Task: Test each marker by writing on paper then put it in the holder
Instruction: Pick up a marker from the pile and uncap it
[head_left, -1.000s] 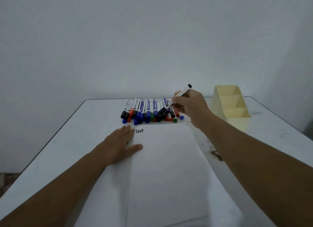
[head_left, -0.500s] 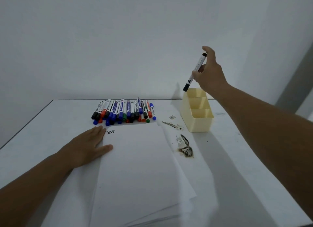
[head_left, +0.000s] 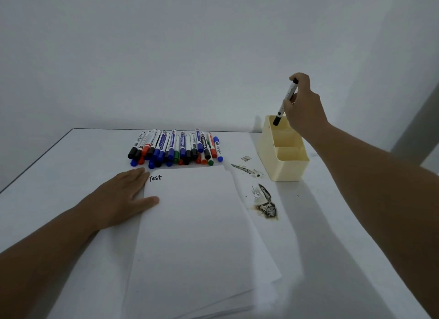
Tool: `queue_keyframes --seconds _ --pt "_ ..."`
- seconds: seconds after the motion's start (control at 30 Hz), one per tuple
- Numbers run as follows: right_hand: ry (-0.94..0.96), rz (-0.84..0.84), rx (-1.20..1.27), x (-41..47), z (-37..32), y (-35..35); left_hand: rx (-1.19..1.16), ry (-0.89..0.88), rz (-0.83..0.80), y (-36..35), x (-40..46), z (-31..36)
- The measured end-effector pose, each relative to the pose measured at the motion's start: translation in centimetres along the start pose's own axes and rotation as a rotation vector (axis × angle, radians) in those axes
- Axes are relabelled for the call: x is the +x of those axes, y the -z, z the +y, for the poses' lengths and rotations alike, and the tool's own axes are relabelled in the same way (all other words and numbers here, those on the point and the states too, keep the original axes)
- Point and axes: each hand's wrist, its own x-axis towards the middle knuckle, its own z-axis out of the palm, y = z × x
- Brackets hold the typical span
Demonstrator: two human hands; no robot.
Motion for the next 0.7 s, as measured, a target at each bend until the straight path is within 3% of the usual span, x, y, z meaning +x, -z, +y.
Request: queue_keyframes --seconds 0.33,0.6,0.7 --pt "-0.115 -0.226 -0.079 -0.7 1.3 -2.8 -0.018 0.018 0.005 0.0 0.2 -0.1" --pt "-0.193 -0.237 -0.127 -0.4 1.0 -3.0 -0.057 0.013 0.006 0.1 0.0 0.1" --pt "-0.047 -0.136 -0.391 -0.5 -1.0 -3.5 -0.107 0.014 0.010 0.1 0.0 0.3"
